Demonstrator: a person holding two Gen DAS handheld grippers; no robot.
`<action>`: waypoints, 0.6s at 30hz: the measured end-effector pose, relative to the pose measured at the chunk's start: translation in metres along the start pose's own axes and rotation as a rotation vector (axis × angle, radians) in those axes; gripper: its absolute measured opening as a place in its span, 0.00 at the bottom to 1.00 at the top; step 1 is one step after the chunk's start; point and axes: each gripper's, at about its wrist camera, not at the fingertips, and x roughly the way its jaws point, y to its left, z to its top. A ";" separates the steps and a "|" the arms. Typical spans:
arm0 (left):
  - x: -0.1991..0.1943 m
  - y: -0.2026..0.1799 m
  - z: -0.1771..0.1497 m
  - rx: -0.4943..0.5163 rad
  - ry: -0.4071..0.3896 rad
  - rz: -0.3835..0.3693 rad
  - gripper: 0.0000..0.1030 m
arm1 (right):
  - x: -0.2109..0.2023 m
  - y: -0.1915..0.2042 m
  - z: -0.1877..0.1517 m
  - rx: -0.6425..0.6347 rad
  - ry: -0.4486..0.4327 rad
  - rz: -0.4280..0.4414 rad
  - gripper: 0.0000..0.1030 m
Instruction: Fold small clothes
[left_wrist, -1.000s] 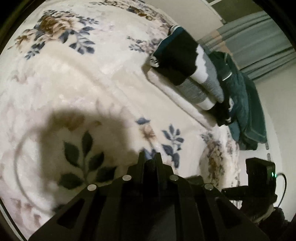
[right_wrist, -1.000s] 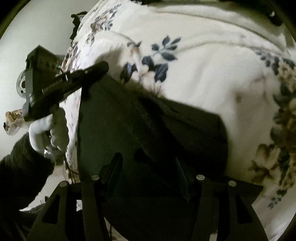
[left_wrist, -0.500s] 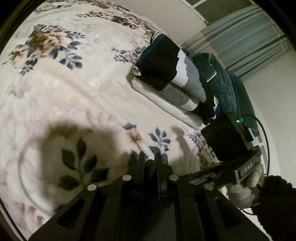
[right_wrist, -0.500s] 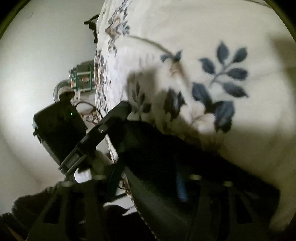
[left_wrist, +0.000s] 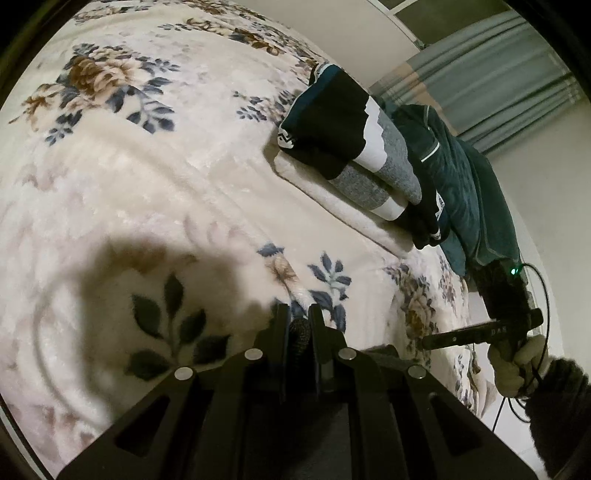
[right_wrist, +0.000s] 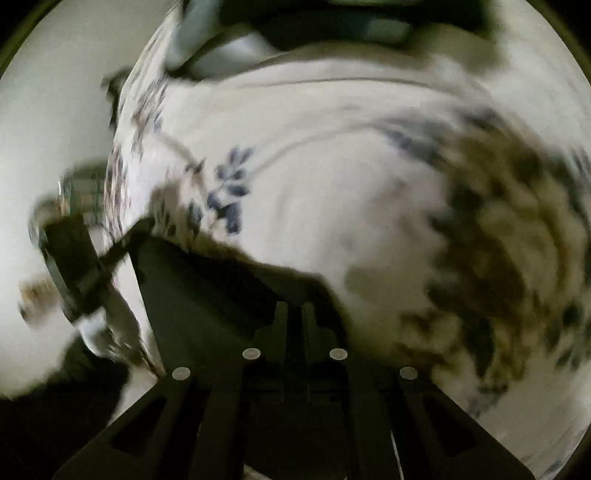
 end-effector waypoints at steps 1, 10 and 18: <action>-0.001 0.000 0.000 0.000 0.001 -0.002 0.07 | -0.006 -0.012 -0.005 0.039 -0.030 0.012 0.18; 0.000 0.000 0.001 0.006 0.010 -0.005 0.07 | 0.029 -0.109 -0.075 0.414 -0.098 0.184 0.58; 0.002 0.011 0.002 -0.037 0.012 0.015 0.07 | -0.017 -0.078 -0.116 0.407 -0.558 0.040 0.03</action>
